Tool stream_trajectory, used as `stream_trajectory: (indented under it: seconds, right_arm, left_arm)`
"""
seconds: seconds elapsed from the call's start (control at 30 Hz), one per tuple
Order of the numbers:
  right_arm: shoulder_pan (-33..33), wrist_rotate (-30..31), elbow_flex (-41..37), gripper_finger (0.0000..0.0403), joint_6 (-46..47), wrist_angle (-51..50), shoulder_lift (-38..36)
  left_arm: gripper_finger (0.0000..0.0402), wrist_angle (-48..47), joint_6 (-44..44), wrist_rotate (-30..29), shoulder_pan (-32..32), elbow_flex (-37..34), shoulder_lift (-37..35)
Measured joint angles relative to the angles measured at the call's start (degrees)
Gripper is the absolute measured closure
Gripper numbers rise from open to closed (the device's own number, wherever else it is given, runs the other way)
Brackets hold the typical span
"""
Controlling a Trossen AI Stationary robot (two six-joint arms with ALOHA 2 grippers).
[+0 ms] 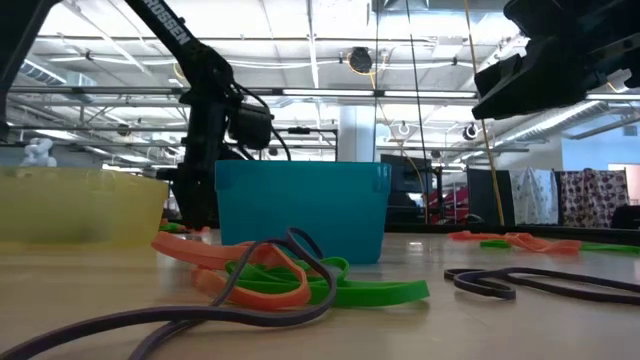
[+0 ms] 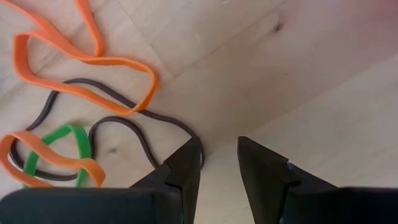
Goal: Sort rubber bands into baskets
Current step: Put the purple rubber band into the yellow bin
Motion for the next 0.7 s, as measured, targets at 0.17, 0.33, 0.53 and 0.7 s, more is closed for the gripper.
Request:
stream_trajectory:
  seconds: [0.17, 0.33, 0.53, 0.7]
  right_arm:
    - [0.0, 0.0, 0.0, 0.0403, 0.0, 0.0, 0.0]
    - [0.0, 0.0, 0.0, 0.0403, 1.5, -0.1, 0.0]
    - [0.0, 0.0, 0.0, 0.0403, 3.2, -1.0, 0.0]
    - [0.0, 0.0, 0.0, 0.0403, 3.2, -1.0, 0.0]
  left_arm:
    - [0.0286, -0.1, 0.0, 0.0, 0.0, 0.0, 0.0]
    - [0.0286, -0.1, -0.1, 0.6, 1.6, -0.4, 0.0]
    - [0.0286, 3.5, -1.0, 3.9, 3.4, -4.4, -0.3]
    - [0.0300, 6.1, 0.2, 5.0, 3.4, -5.7, -0.4]
